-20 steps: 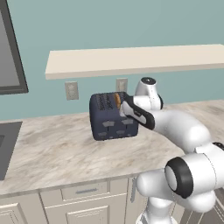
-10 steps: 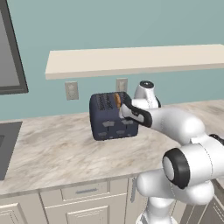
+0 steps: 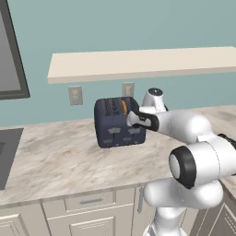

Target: Start the toaster. Once the lever pops up, take the bread to the plate on the dining counter.

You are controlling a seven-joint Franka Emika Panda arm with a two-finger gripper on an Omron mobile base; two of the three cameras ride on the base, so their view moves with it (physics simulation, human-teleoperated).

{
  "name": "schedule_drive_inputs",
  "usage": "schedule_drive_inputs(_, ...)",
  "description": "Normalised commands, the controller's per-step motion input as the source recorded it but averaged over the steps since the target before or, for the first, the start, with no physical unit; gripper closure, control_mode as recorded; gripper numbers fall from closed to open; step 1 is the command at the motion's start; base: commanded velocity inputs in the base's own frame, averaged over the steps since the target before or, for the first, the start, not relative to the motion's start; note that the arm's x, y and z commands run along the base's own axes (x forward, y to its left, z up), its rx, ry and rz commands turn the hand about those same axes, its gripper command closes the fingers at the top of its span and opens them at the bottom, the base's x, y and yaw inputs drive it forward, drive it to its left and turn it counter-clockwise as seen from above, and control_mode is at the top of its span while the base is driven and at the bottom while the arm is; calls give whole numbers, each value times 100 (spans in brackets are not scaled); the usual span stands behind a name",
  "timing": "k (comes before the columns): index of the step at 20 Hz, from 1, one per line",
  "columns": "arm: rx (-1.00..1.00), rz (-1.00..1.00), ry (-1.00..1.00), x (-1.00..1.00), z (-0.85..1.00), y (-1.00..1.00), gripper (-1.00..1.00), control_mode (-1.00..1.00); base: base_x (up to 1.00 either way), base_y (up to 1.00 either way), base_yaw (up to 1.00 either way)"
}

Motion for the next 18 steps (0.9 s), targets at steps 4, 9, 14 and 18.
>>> schedule_drive_inputs(4,0,0,0,15,-18,-3,-100,-100,0,0,0)
schedule_drive_inputs(9,0,0,0,11,-26,0,-100,-100,0,0,0)
schedule_drive_inputs(14,0,0,0,1,-45,0,-100,-100,0,0,0)
schedule_drive_inputs(18,0,0,-5,0,-54,0,-100,-100,0,0,0)
